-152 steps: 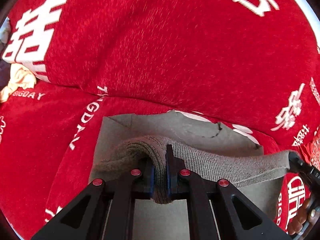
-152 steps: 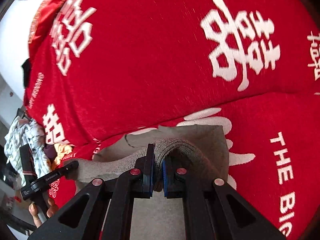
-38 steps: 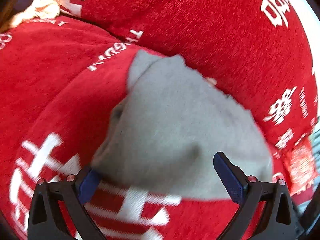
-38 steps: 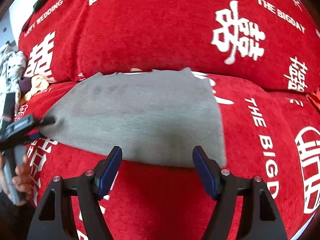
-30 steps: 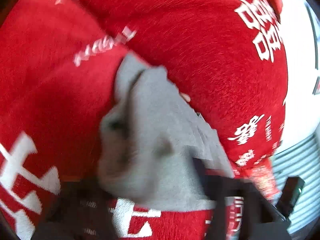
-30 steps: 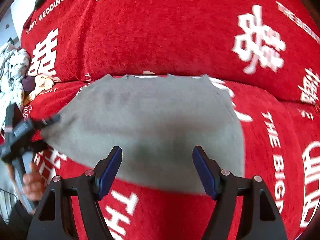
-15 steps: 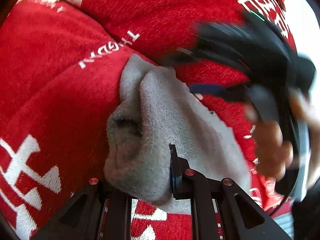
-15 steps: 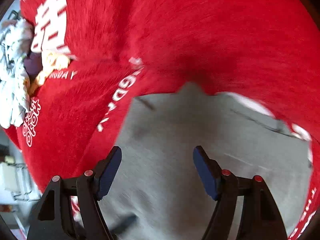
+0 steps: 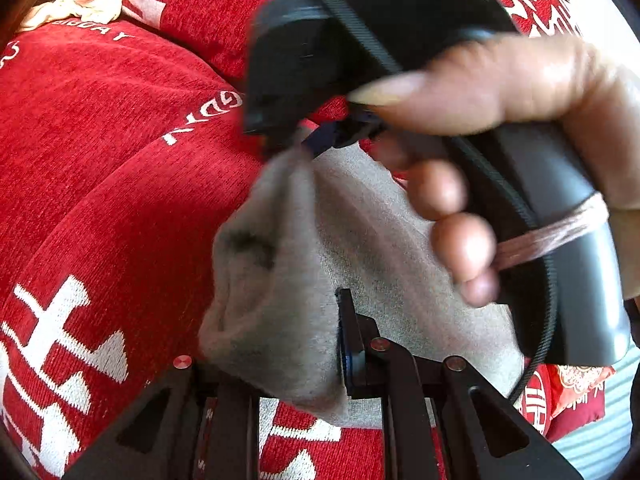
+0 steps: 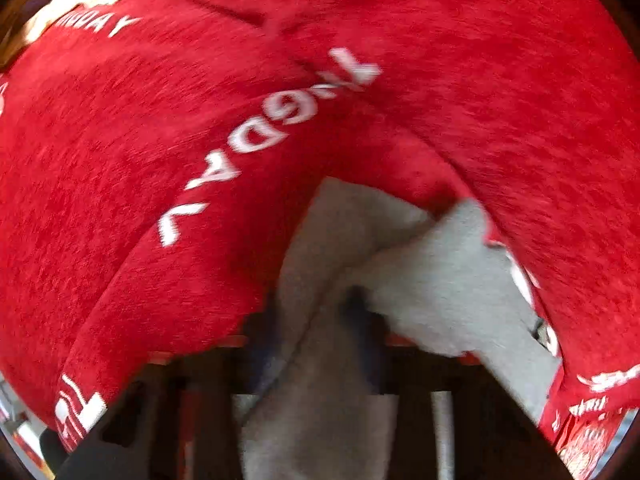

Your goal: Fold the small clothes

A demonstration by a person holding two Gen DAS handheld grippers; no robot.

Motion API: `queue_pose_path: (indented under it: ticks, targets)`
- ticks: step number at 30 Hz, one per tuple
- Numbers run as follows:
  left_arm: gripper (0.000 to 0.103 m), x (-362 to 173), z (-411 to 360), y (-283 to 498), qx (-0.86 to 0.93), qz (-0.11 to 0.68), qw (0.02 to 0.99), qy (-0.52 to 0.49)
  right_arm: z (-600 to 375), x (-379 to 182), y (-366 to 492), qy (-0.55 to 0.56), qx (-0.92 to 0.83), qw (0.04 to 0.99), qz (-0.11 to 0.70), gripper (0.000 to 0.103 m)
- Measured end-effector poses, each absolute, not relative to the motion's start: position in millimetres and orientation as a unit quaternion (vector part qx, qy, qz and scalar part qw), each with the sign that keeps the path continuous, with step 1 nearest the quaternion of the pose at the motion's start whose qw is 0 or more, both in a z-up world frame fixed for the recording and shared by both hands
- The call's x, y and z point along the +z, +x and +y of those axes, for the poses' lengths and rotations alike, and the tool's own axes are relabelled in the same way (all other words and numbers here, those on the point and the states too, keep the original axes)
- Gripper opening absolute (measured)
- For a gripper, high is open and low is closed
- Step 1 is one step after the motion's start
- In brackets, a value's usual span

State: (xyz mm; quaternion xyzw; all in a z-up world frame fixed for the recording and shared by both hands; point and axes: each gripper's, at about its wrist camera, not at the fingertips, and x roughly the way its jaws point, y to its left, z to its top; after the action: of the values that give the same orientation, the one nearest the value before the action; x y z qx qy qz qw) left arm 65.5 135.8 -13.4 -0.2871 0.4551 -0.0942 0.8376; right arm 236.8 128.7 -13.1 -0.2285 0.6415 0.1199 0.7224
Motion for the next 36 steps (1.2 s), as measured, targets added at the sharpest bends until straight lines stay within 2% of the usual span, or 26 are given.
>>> queue_pose_path:
  ticks: [1,3,5,6,8,14,21,36]
  targets:
    - [0.019,-13,136,65,-0.093,0.455,0.838,-0.286,122,-8,236,-0.21,0.125,0.731,0.638,0.018]
    - [0.061,-12,137,63,-0.091,0.452,0.839,-0.288,108,6,229,-0.177,0.141,0.751,0.621,0.017]
    - [0.076,-8,140,59,-0.092,0.439,0.843,-0.296,95,17,222,-0.15,0.156,0.765,0.607,0.016]
    - [0.091,-6,141,57,-0.084,0.434,0.848,-0.294,82,24,219,-0.122,0.166,0.773,0.6,0.016]
    - [0.102,-4,146,51,-0.074,0.423,0.852,-0.301,64,35,221,-0.079,0.184,0.781,0.591,0.016]
    - [0.102,-8,166,46,-0.11,0.412,0.832,-0.356,24,57,221,0.012,0.219,0.794,0.567,0.015]
    - [0.102,-5,139,57,-0.118,0.417,0.84,-0.325,0,59,220,0.053,0.246,0.794,0.553,0.015]
    - [0.102,-7,156,58,-0.062,0.423,0.852,-0.303,-27,56,219,0.093,0.257,0.793,0.544,0.015]
